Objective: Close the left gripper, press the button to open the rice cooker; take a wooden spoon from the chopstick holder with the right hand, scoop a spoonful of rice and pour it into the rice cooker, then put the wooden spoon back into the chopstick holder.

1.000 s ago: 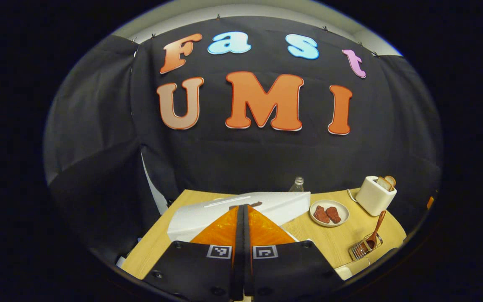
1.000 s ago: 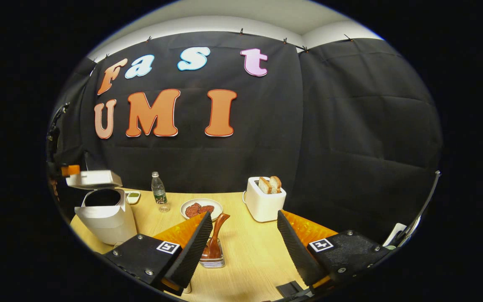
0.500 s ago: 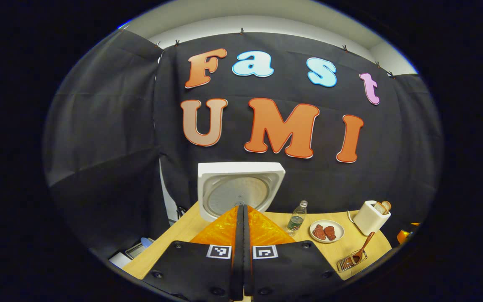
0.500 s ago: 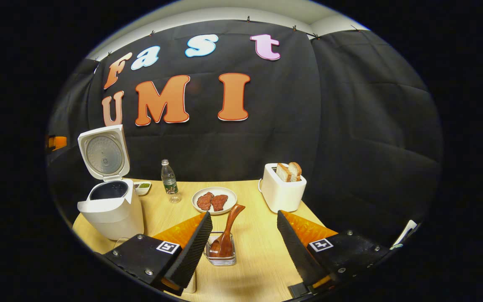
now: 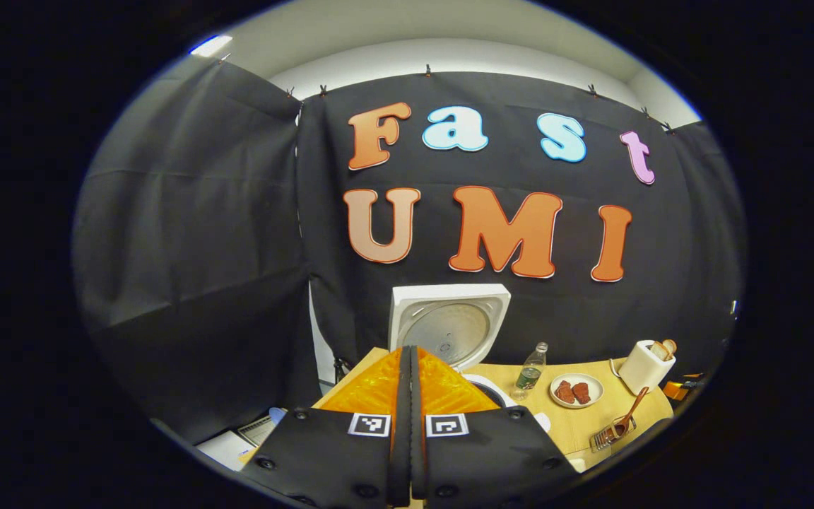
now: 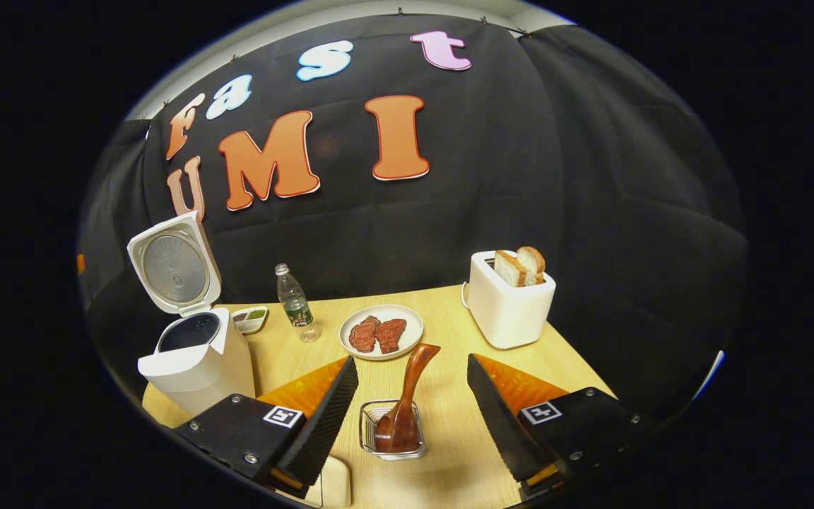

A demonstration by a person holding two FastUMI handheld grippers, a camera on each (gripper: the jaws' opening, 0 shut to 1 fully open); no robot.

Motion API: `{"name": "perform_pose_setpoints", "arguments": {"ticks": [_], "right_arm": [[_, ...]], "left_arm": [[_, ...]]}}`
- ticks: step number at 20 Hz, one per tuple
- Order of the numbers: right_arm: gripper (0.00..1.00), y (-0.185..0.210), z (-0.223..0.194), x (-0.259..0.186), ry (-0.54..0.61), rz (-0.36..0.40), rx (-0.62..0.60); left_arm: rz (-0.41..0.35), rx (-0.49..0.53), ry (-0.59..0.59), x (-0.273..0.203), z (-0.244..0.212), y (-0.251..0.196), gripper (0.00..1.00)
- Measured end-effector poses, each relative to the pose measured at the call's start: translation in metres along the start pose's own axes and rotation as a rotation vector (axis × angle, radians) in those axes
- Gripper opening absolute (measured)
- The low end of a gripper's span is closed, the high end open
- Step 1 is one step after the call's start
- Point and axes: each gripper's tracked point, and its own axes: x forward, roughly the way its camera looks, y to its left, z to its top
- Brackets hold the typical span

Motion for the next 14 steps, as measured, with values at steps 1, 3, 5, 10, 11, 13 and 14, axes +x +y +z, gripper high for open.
{"name": "perform_pose_setpoints", "arguments": {"ticks": [1, 3, 5, 10, 11, 13, 14], "right_arm": [[0.96, 0.0, -0.004, 0.009, 0.02, 0.005, 0.021], [0.92, -0.001, -0.013, 0.027, 0.066, 0.016, 0.069], [0.87, -0.001, -0.018, 0.047, 0.092, 0.029, 0.127], [0.79, -0.008, -0.038, 0.088, 0.174, 0.025, 0.219], [0.76, -0.01, -0.042, 0.096, 0.187, 0.022, 0.233], [0.69, -0.008, -0.05, 0.105, 0.209, 0.028, 0.242], [0.66, -0.01, -0.055, 0.11, 0.22, 0.025, 0.24]], "left_arm": [[0.009, -0.005, -0.002, -0.004, 0.002, 0.006, 0.05], [0.036, -0.007, 0.003, -0.013, 0.001, 0.019, 0.05], [0.074, 0.009, 0.004, -0.022, 0.0, 0.031, 0.05], [0.126, -0.006, 0.009, -0.044, -0.006, 0.049, 0.05], [0.143, -0.007, 0.013, -0.048, -0.008, 0.053, 0.04], [0.174, 0.001, 0.019, -0.057, -0.011, 0.062, 0.05], [0.186, 0.003, 0.024, -0.06, -0.015, 0.065, 0.05]]}}
